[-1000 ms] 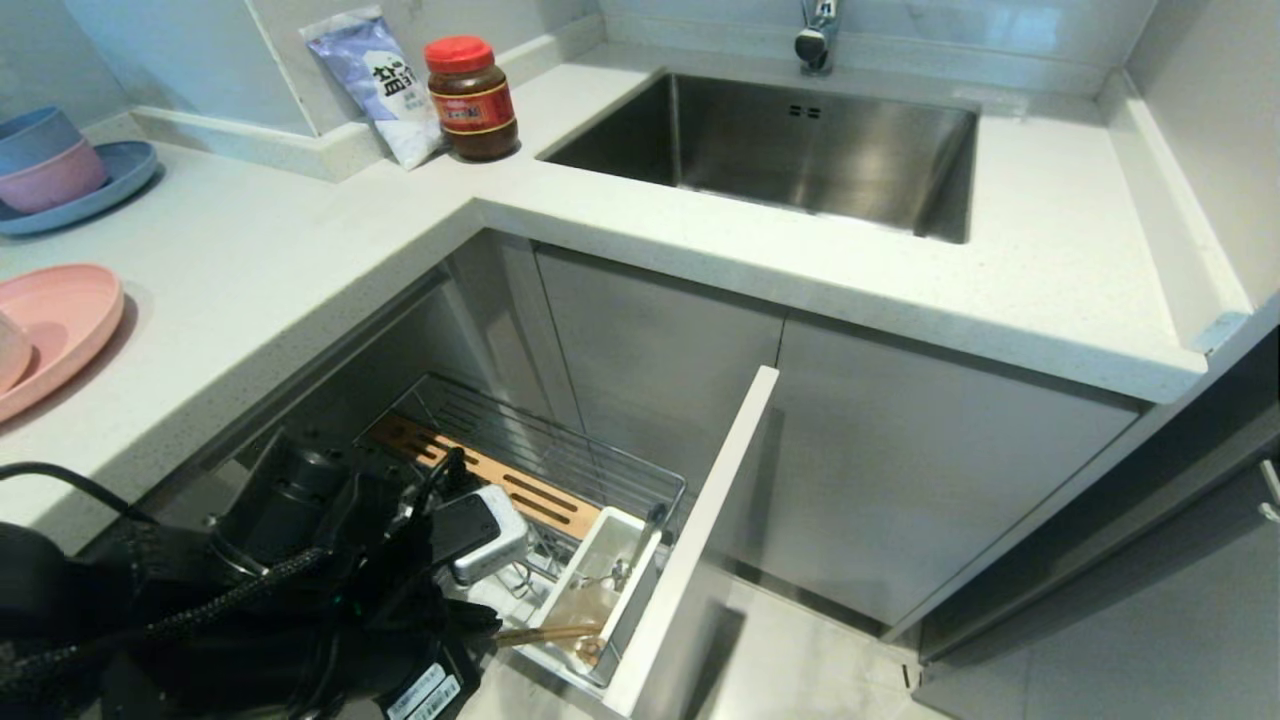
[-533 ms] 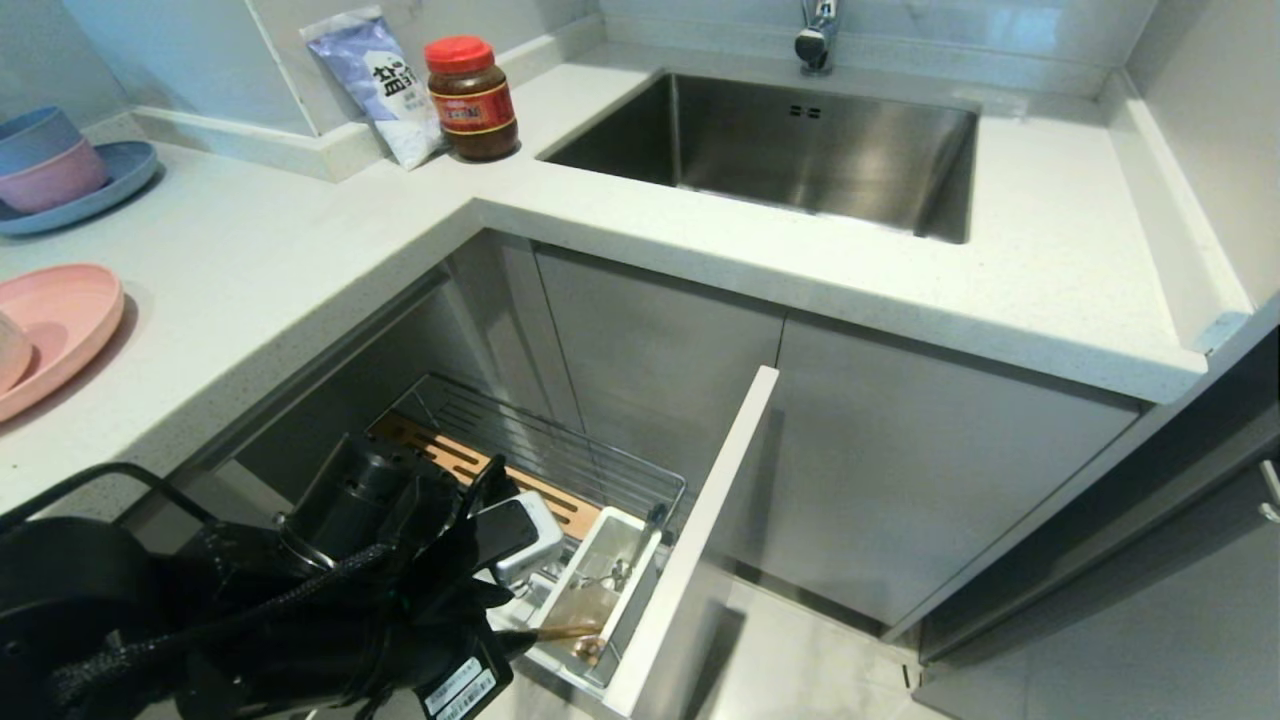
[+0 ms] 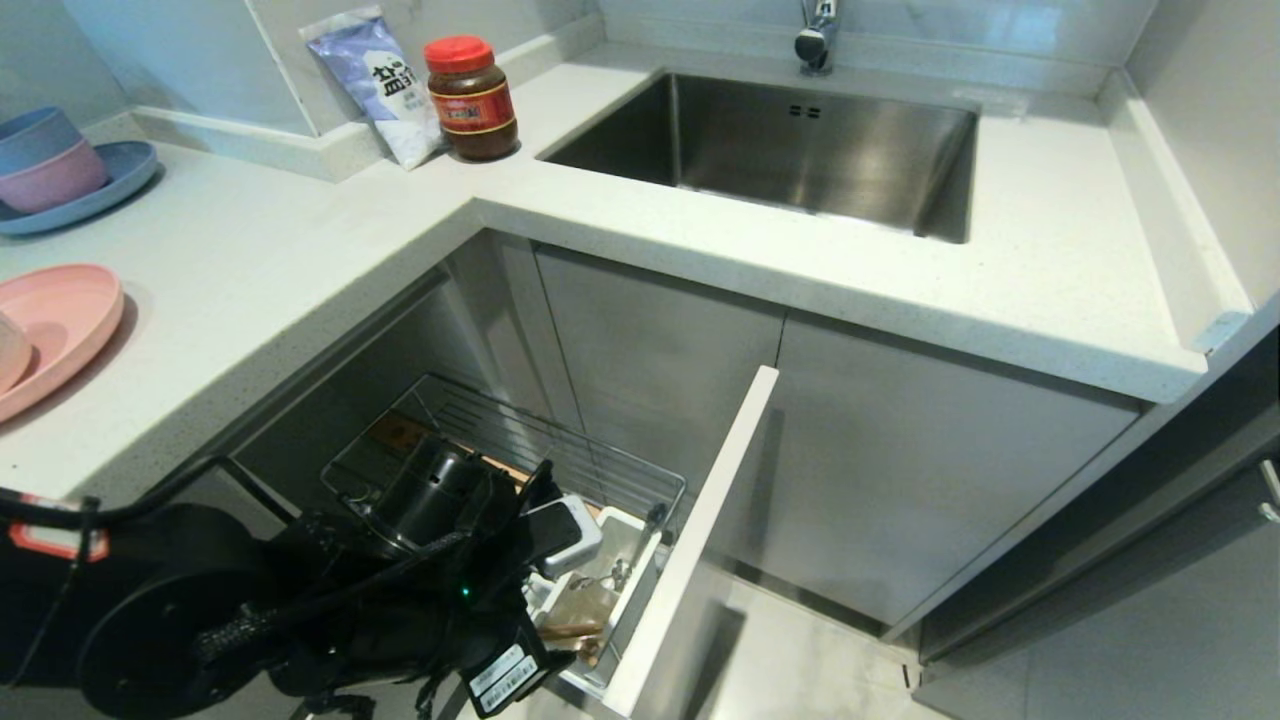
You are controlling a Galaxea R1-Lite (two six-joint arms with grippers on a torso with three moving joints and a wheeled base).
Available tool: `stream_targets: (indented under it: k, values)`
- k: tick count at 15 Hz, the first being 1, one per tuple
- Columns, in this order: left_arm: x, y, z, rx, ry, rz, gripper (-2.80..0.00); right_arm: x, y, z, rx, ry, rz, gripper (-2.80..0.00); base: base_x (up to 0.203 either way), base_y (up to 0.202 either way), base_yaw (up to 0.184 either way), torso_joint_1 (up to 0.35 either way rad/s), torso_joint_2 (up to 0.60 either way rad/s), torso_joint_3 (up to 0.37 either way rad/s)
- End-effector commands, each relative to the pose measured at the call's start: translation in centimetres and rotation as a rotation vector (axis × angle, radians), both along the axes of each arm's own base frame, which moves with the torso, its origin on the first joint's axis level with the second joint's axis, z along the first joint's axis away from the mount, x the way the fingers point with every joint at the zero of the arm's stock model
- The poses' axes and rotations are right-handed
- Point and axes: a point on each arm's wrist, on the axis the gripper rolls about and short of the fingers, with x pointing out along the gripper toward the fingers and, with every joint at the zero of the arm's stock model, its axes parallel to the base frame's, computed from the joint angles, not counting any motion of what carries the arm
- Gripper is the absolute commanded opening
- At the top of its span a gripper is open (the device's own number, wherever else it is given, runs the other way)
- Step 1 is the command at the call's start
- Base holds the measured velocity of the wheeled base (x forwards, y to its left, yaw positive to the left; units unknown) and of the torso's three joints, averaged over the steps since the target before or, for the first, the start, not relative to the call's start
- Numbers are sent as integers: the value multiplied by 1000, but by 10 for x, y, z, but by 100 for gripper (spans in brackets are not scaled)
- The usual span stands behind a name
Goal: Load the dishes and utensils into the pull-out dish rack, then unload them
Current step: Take the fork out of the cupboard
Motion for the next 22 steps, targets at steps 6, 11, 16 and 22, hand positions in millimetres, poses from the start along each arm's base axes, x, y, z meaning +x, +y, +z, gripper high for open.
stream_targets:
  k: [6, 11, 16, 22]
  values:
    - [25, -9, -28, 28, 23, 31, 0, 0, 0, 0, 0, -1, 0, -280, 0, 0, 0, 0, 0, 0]
    - [44, -11, -35, 8, -1, 66, 0, 0, 0, 0, 0, -2, 0, -280, 0, 0, 0, 0, 0, 0]
    - [55, -13, -45, 9, 1, 84, 0, 0, 0, 0, 0, -1, 0, -280, 0, 0, 0, 0, 0, 0]
    - [57, -14, -45, 3, -4, 87, 0, 0, 0, 0, 0, -1, 0, -280, 0, 0, 0, 0, 0, 0]
